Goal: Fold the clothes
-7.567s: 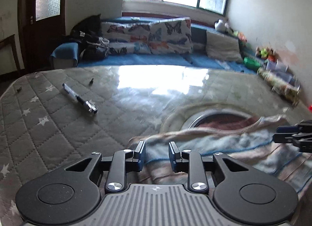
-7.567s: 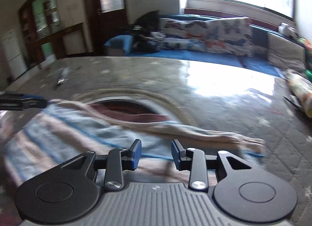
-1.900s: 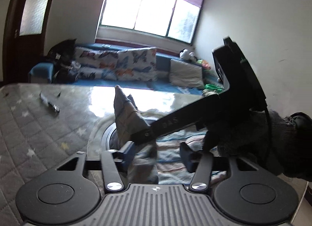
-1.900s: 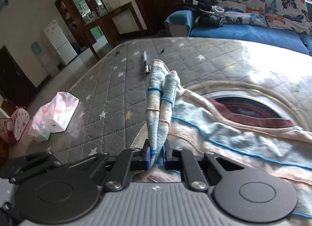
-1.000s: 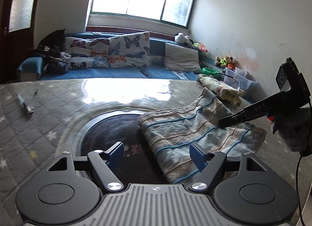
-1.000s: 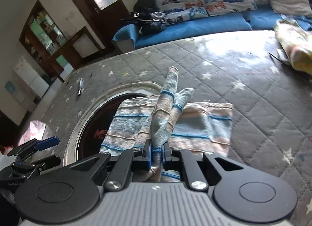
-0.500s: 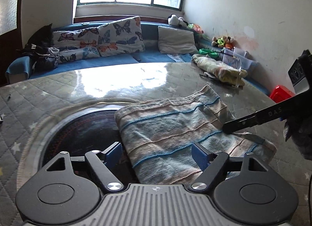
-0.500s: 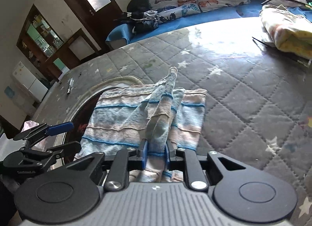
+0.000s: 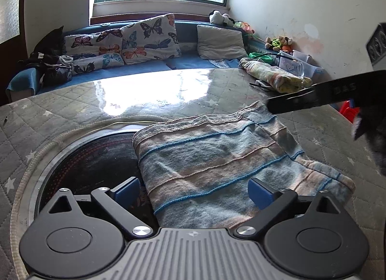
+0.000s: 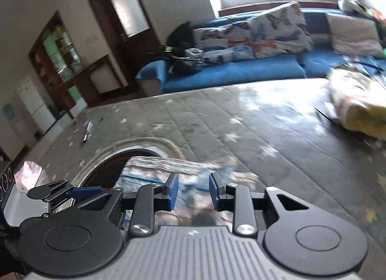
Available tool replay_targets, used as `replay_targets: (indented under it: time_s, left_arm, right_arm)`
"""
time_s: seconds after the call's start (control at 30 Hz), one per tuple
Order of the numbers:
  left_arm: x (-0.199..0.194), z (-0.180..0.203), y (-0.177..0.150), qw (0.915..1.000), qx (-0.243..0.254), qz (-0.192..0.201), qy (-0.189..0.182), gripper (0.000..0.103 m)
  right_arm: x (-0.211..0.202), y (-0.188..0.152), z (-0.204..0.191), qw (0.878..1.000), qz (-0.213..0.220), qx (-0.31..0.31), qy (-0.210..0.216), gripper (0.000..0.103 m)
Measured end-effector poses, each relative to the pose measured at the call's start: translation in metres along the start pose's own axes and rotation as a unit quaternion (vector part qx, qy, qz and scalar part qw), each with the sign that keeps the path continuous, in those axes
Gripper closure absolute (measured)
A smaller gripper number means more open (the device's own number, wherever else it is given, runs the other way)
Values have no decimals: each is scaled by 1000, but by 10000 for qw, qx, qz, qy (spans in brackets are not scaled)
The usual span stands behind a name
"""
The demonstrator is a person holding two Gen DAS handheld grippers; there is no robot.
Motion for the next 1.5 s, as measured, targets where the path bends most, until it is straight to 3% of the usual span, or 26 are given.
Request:
replay_targets:
  time_s: [0.3, 0.6, 0.77, 1.0, 1.33, 1.43, 1.5]
  left_arm:
    - [13, -1, -2, 9999, 32, -112, 45, 0]
    - [6, -5, -8, 9998, 53, -102, 184, 0]
    - [0, -4, -12, 9997, 71, -102, 229, 0]
    - [1, -6, -17, 9994, 85, -147, 316, 0]
    - [5, -11, -21, 9987, 29, -280, 423, 0]
    - [6, -11, -21, 9987, 4, -299, 422, 0]
    - [7, -11, -21, 9986, -24, -331, 420, 0]
  right_arm:
    - [43, -15, 3, 9986, -302, -303, -308, 77]
    - [-1, -20, -17, 9976, 5, -663, -183, 76]
    - [-27, -47, -33, 9954, -43, -950, -90, 76]
    - [-49, -94, -36, 9900, -35, -1373, -308, 76]
    - [-55, -113, -14, 9942, 136, -1019, -312, 76]
    - [-56, -106, -18, 9951, 152, -944, -259, 72]
    - [-53, -104, -21, 9950, 174, -954, -241, 64]
Point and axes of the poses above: each gripper's, at about its wrist camera, not at the fingertips, and x roughly the way its jaws point, z to its right, y to its top, the point moved 10 cm from there along x, roughly the way its jaws point, and after that the axes turned 11 degrees about x, right-handed, at the moved point
